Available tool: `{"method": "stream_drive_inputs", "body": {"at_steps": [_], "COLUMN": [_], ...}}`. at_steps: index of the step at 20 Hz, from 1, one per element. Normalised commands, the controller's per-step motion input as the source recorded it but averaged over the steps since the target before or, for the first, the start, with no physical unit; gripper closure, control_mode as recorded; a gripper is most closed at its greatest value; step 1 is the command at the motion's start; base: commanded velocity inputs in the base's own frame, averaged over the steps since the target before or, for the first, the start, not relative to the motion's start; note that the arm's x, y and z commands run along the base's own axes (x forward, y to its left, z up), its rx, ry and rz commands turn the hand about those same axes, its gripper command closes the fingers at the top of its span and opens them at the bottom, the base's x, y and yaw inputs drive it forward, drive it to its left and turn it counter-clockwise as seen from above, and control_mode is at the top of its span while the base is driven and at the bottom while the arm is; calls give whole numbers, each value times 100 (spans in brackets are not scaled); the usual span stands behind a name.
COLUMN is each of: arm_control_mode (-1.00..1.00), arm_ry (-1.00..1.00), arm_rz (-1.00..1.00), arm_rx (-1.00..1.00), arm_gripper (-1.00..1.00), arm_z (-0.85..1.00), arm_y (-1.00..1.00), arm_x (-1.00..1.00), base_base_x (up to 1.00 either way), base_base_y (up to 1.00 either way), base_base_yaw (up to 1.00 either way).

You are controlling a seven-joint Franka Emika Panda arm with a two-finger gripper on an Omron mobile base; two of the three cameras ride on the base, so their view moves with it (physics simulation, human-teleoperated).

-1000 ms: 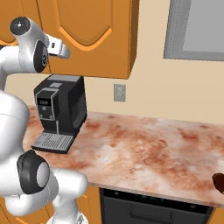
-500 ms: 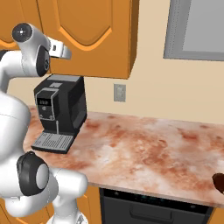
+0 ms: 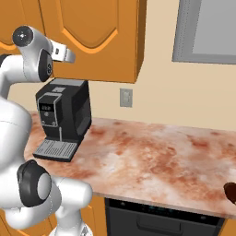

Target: Open the cabinet. Pick the sponge and place it next to the sink. Then close the cabinet.

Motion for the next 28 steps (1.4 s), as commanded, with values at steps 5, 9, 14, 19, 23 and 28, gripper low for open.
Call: {"method": "stream_drive_inputs", "body": {"at_steps": [5,9,14,19,23,28], "arm_control_mode": [-100,-100,-100,-100,-100,-100], "arm_ry": [0,0,0,0,0,0], "arm_rz": [0,0,0,0,0,0], "arm_rx": [0,0,0,0,0,0], "arm_gripper": [-100,100,100,100,100,100], "arm_z": [0,0,0,0,0,-7], "arm_y": [0,0,0,0,0,-29], "arm_x": [1,0,0,0,0,0], "base_base_x": [0,0,0,0,0,0], "base_base_y": [0,0,0,0,0,0], "base_base_yaw": [0,0,0,0,0,0]}}
